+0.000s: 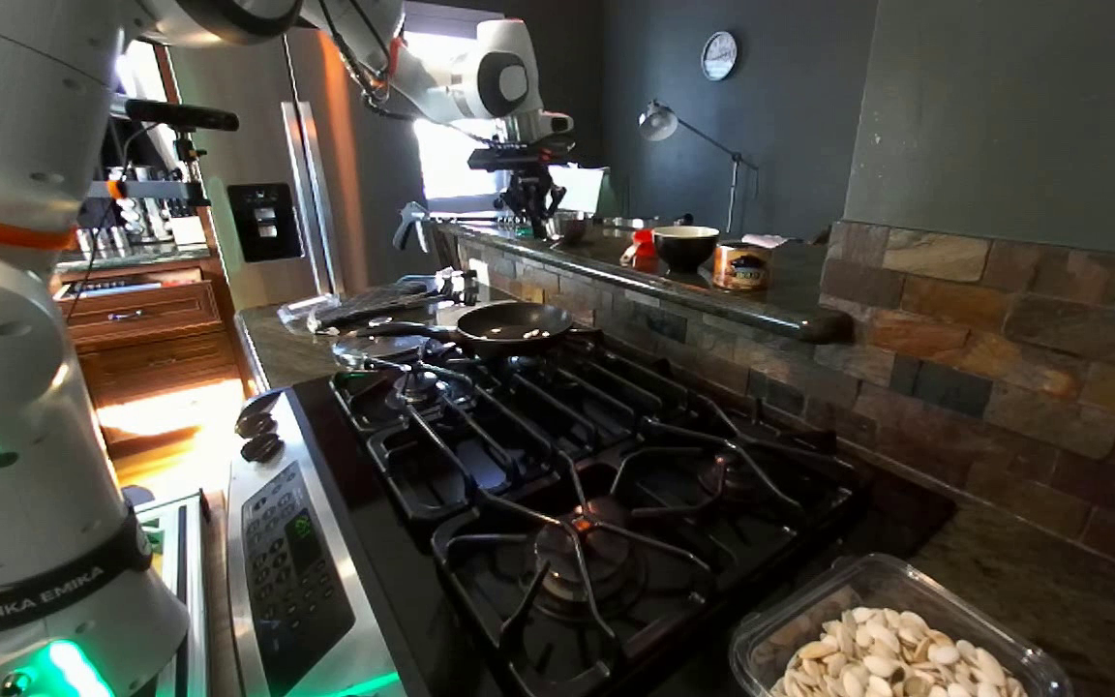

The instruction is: Use the silver spoon to put some contents from the pan in the black and white bowl then place the spoon back on the counter.

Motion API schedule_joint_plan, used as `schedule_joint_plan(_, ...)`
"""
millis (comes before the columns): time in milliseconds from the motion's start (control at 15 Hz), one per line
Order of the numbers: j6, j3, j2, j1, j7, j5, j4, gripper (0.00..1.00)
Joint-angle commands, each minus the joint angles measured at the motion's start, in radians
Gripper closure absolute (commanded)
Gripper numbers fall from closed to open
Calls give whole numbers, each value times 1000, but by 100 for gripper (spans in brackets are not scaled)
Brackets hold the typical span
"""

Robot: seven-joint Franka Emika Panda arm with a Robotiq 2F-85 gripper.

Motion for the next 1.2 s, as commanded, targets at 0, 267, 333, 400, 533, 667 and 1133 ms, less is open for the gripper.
schedule_joint_plan(0,-107,0,-114,9,57,-14,-148,98)
schedule_joint_plan(267,-183,5,-192,0,118,1,-244,98)
schedule_joint_plan(333,-193,7,-214,-3,139,9,-272,98)
schedule_joint_plan(400,-207,8,-235,-4,164,16,-298,98)
schedule_joint_plan(533,-214,12,-274,-8,207,36,-349,98)
schedule_joint_plan(667,-191,14,-315,-10,263,55,-403,98)
schedule_joint_plan(1133,53,3,-446,-45,519,134,-650,98)
